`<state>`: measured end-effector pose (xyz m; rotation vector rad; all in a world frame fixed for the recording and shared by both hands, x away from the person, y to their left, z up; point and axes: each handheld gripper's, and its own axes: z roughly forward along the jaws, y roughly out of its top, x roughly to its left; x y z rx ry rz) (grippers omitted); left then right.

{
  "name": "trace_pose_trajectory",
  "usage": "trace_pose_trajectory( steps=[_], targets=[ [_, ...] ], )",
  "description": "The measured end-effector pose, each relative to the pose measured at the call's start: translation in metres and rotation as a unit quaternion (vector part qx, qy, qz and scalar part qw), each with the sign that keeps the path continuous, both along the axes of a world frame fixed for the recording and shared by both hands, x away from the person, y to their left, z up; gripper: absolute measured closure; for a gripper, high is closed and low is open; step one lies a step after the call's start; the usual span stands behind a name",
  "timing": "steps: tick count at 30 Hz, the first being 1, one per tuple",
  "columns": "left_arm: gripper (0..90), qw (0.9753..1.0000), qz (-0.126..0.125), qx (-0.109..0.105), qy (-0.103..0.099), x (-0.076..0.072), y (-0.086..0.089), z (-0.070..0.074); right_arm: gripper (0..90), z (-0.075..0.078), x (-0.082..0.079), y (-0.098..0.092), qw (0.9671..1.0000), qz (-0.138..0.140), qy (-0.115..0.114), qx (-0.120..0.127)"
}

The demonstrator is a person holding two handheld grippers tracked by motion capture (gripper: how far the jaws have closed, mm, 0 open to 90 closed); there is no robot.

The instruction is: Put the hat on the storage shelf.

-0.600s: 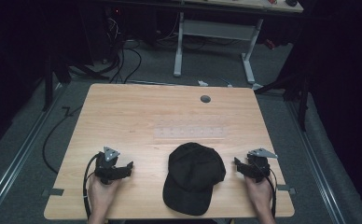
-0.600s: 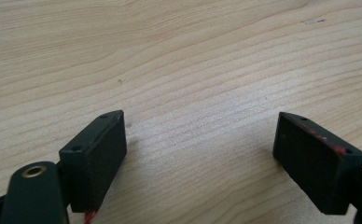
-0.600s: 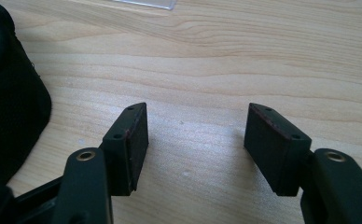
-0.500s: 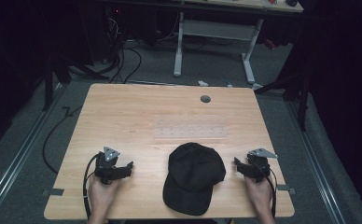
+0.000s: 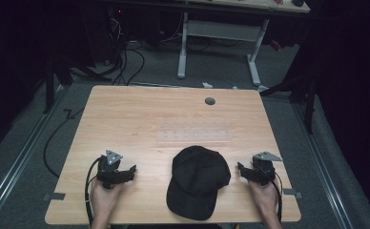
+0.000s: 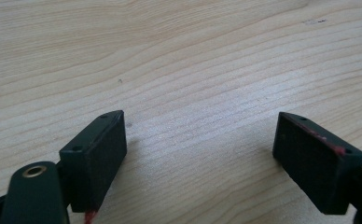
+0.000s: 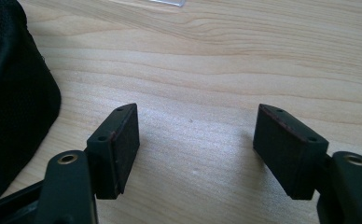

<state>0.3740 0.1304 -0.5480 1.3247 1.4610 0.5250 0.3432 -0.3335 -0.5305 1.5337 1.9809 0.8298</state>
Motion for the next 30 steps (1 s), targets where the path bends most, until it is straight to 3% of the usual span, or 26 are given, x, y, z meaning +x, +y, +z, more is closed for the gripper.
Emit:
trace_pose_trajectory(
  steps=[13,19,24,30],
  targets=[
    [17.7,1.0000,0.003,0.000,0.000,0.000,0.000,0.000,33.4,0.000,-0.001,-0.001,1.0000,-0.001,-0.001,0.002],
    [17.7,1.0000,0.004,-0.001,0.001,0.000,-0.001,0.000,45.6,0.001,-0.004,-0.002,1.0000,0.001,-0.006,0.001],
    [17.8,1.0000,0.006,-0.002,0.000,-0.001,-0.001,0.000,47.2,0.002,-0.012,-0.006,0.9992,0.002,-0.018,0.036],
    [17.7,1.0000,0.006,-0.002,0.000,-0.001,-0.001,0.000,46.6,0.005,-0.022,-0.005,0.9983,0.007,-0.025,0.053]
  ],
)
